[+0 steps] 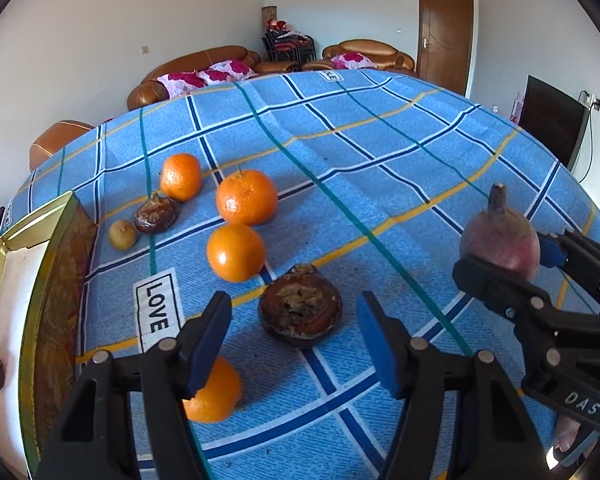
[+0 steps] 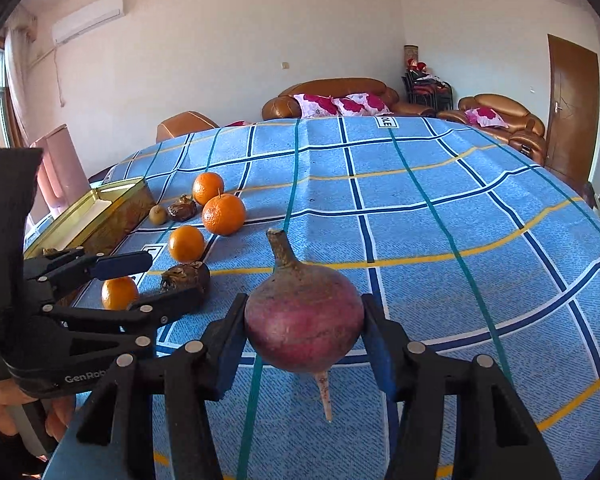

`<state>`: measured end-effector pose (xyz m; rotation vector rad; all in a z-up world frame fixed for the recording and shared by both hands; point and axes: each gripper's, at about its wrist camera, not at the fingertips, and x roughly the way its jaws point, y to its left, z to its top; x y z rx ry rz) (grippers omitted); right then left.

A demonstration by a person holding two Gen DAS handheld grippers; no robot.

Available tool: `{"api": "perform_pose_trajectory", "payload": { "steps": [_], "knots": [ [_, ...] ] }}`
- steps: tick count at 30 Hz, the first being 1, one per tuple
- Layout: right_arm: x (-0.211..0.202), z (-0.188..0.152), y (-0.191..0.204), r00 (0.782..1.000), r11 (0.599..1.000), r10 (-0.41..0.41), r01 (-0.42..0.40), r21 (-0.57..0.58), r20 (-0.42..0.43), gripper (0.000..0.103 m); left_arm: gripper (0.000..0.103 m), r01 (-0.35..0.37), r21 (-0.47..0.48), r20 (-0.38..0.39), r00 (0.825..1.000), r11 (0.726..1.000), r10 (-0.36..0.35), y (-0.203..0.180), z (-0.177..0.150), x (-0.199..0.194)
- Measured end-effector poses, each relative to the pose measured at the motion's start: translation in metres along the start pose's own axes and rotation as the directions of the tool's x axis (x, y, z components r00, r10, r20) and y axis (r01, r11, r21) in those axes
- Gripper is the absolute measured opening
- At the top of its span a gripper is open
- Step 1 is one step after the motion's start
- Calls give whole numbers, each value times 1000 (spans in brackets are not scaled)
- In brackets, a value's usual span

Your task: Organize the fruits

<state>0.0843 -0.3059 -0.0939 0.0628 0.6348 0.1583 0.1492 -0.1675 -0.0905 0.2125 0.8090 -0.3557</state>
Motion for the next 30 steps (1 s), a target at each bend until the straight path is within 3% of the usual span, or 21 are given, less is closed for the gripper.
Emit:
{"api": "perform_pose_trajectory", "payload": {
  "steps": [5, 10, 19, 30],
  "knots": [
    [-1, -2, -2, 1000, 1000, 15, -15, -2, -2, 56, 48, -1, 3, -11, 1000, 1000, 1, -3, 5, 7],
    [-3, -2, 0, 1000, 1000, 19, -19, -12, 16, 56, 48, 23, -5, -3, 1000, 1000, -23, -1, 5, 5],
    [-16, -6, 2, 996, 999, 36, -33, -34, 80, 56, 47, 41, 13, 89, 995, 999, -42, -2, 5, -13],
    [-27, -8, 3, 987, 999, 31, -25, -39, 156, 56, 48, 48, 21, 227, 972, 999, -51, -2, 0, -39]
  ]
}}
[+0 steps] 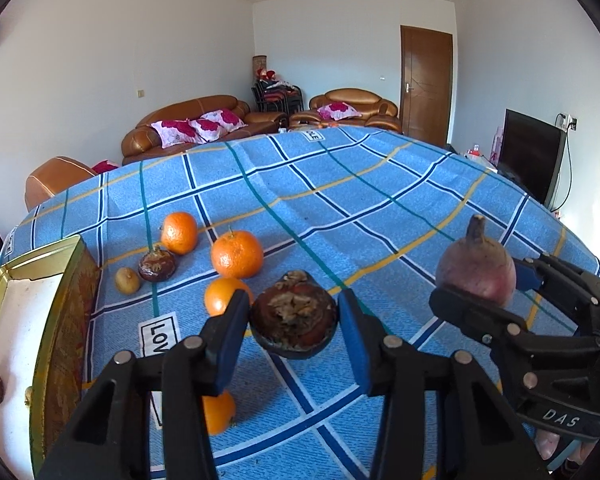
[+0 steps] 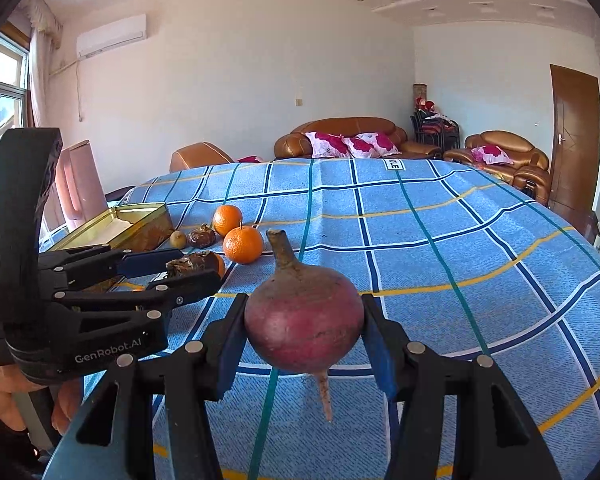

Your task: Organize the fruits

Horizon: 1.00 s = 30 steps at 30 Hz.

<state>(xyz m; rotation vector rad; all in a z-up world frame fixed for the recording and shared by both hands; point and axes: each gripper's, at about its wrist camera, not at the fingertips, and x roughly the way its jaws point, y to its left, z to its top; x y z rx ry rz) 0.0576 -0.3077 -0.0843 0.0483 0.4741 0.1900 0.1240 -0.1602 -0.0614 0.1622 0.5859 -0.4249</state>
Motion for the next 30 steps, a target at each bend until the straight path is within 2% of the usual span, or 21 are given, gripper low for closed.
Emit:
{"api": "perform_pose_trajectory", "payload": {
  "steps": [11, 30],
  "knots": [
    [-12, -3, 1, 997, 1000, -5, 5, -9, 71, 56, 48, -9, 5, 121, 993, 1000, 9, -1, -3, -23],
    [-29, -8, 5, 985, 999, -2, 8, -35, 173, 56, 47, -41, -16, 220, 974, 999, 44, 2, -6, -42]
  ]
}}
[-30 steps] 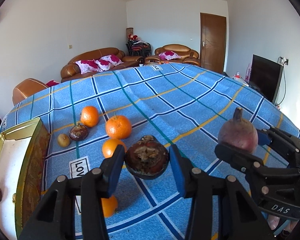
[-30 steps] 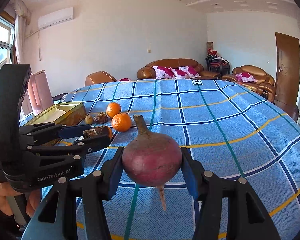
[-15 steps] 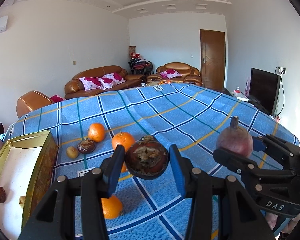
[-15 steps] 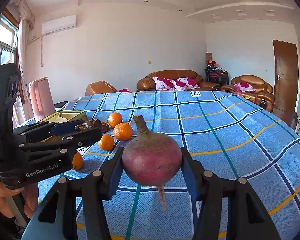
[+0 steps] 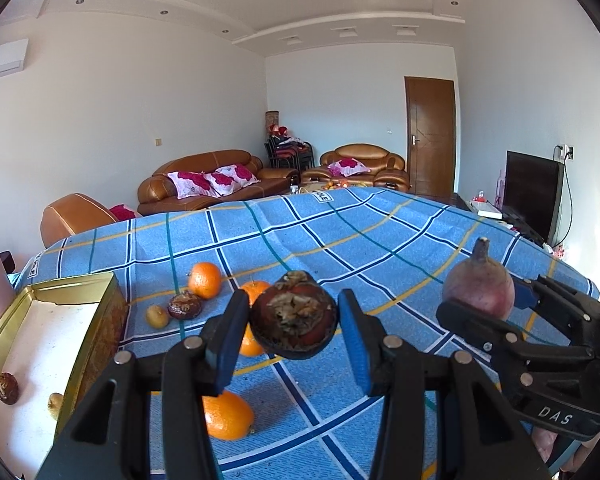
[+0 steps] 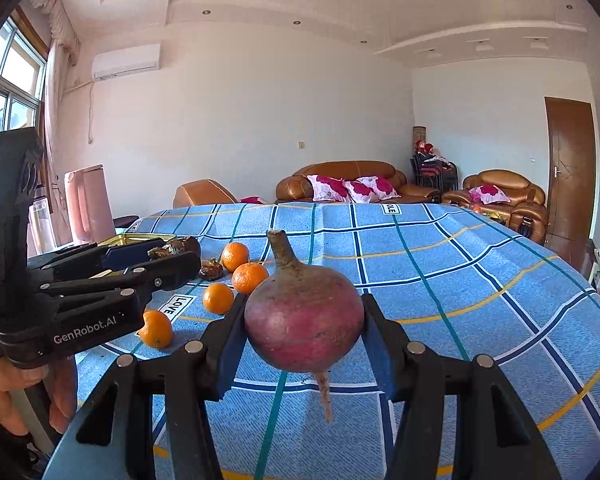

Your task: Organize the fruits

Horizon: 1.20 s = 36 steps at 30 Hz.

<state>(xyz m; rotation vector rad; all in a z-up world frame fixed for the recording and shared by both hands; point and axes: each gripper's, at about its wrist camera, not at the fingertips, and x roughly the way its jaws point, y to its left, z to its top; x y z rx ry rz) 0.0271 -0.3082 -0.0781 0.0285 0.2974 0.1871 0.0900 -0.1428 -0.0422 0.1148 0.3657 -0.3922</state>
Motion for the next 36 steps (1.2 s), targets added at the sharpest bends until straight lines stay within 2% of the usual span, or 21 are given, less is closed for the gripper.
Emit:
{"api": "perform_pose_trajectory", "payload": {
  "steps": [19, 36],
  "knots": [
    [-15, -4, 5, 997, 1000, 9, -6, -25, 82, 56, 48, -19, -16, 58, 998, 1000, 20, 3, -2, -12],
    [-25, -6, 7, 990, 999, 15, -8, -45, 141, 56, 47, -58, -30, 130, 990, 998, 61, 6, -3, -27]
  ]
}}
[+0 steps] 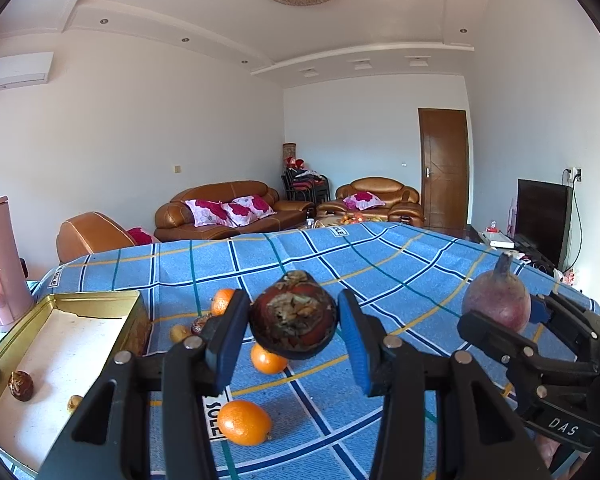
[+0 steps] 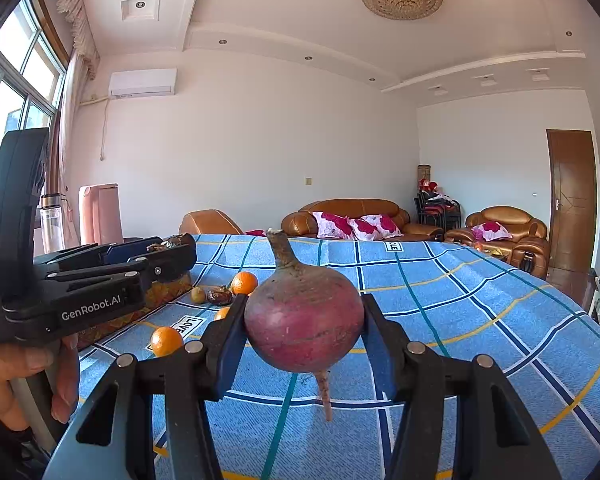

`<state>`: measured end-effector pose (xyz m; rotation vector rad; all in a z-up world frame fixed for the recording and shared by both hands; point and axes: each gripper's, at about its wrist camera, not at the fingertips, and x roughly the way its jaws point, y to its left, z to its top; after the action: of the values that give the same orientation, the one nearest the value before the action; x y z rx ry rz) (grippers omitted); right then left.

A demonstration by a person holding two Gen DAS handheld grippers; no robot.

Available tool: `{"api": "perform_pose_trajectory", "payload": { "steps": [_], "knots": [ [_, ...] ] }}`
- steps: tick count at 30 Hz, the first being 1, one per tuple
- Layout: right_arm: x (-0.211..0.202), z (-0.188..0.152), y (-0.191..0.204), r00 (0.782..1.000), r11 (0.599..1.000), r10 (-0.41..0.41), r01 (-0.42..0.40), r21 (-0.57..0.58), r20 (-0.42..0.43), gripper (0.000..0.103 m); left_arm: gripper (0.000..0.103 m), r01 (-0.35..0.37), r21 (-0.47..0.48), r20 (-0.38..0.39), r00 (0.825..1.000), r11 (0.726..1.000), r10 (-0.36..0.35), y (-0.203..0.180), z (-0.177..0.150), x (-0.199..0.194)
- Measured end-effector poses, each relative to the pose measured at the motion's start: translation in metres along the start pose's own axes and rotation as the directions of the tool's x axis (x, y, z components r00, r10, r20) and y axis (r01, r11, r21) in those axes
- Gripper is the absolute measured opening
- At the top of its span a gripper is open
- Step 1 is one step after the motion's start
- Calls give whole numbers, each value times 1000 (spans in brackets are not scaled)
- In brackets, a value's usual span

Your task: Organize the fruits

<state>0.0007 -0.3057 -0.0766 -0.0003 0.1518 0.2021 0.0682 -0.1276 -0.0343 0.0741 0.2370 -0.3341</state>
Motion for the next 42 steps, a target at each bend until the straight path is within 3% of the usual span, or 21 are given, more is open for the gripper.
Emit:
{"api": "perform_pose_trajectory", "payload": {
  "steps": [24, 42],
  "knots": [
    [7, 8, 6, 1000, 1000, 8, -9, -15, -27, 56, 48, -25, 7, -3, 1000, 1000, 25, 8, -1, -9],
    [19, 36, 49, 995, 993, 98, -100, -61, -31, 56, 47, -79, -26, -16, 997, 997, 79, 38, 2, -23]
  ]
}}
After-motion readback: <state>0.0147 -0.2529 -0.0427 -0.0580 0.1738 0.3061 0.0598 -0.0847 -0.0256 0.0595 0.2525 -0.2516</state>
